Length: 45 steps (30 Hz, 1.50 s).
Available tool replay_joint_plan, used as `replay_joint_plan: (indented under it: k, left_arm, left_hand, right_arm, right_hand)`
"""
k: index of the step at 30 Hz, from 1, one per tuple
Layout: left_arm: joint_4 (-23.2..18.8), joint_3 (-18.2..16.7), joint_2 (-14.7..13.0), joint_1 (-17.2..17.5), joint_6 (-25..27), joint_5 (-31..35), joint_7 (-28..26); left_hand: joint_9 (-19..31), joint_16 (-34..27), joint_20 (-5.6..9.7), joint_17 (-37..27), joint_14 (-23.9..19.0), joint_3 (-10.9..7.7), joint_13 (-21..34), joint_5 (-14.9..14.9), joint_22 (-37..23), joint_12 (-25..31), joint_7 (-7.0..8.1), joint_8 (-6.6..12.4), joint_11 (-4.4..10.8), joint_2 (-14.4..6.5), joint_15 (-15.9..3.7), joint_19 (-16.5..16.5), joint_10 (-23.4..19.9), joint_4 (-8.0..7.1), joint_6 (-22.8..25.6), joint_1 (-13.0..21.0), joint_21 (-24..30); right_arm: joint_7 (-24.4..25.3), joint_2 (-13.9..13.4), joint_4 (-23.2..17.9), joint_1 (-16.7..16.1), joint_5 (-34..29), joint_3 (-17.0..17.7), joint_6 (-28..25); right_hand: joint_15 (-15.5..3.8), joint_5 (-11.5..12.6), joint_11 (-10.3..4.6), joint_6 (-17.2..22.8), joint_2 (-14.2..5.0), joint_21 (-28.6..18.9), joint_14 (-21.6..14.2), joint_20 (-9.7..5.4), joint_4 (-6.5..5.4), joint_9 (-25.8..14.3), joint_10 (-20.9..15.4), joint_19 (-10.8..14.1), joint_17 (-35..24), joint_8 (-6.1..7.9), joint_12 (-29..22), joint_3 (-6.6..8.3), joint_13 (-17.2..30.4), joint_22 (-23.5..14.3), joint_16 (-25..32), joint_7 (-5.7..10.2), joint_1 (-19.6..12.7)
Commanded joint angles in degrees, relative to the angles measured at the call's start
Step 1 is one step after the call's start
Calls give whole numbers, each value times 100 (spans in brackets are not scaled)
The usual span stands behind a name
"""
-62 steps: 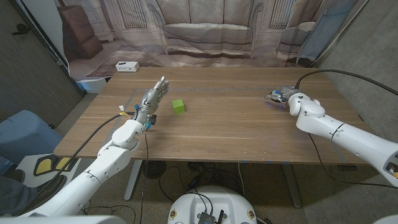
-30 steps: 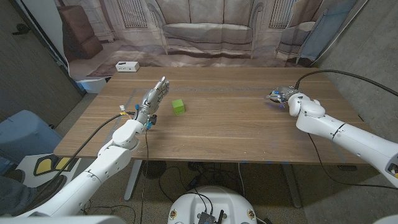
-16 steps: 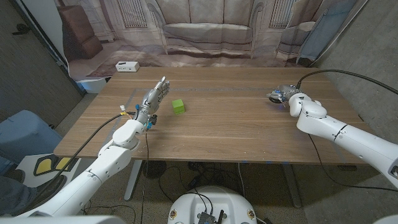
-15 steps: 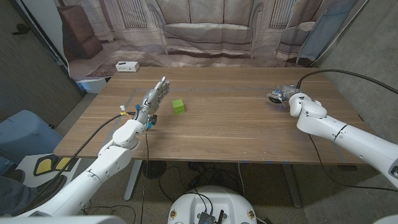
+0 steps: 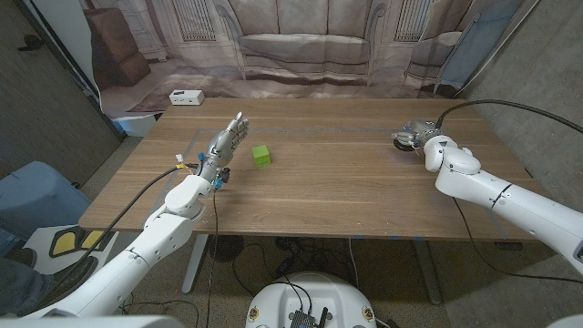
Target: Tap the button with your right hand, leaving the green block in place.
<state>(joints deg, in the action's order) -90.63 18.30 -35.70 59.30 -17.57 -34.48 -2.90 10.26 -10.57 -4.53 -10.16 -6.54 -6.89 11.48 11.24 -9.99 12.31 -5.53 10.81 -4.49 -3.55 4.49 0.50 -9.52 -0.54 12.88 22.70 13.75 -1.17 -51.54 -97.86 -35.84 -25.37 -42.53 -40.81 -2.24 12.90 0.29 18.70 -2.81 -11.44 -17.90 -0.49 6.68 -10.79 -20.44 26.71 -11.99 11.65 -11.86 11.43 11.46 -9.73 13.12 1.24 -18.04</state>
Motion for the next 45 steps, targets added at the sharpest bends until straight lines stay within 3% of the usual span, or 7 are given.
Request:
replay_joint_plan:
  k: [1,14,23,45]
  left_arm:
    - [-19,-18,-30,-3,-6,-1,18]
    - [-11,-17,-36,-17,-7,-12,51]
    - [55,3,-16,-73,-33,-20,111]
    - [240,51,32,-234,-56,-55,256]
  left_hand:
    - [24,-21,5,-10,-2,-25,15,-21,-23,4,9,11,20,-59,-7,42,-11,42,30,-11,-6]
    - [24,-20,4,-10,0,-22,15,-21,-23,5,9,11,23,-62,-4,46,-13,47,31,-15,-23]
    - [25,-19,4,-10,1,-20,15,-21,-24,2,7,10,11,-64,-3,49,-7,51,28,-18,-36]
    - [24,-19,6,-10,0,-15,14,-21,-25,2,14,10,11,-67,-3,58,-5,61,27,-24,-64]
  right_arm:
    - [285,-61,-229,-187,51,181,-57]
    - [821,-26,-481,-537,395,589,81]
    - [1048,12,-580,-647,521,674,194]
    - [1813,189,-774,-1110,1116,1190,808]
  right_hand:
    - [19,-30,-8,-15,-18,12,6,33,27,-16,47,12,6,-4,16,38,-4,-13,-15,-10,44]
    - [15,-32,-6,-9,-14,26,24,45,34,-16,54,-14,7,-4,24,40,-4,-13,-31,-14,46]
    - [26,-35,3,-1,-12,34,39,50,35,-17,51,-33,7,-3,26,41,-4,-13,-43,-15,52]
    - [50,-43,44,18,-3,50,90,49,42,-17,61,-87,7,-1,35,42,-3,-14,-74,-28,66]
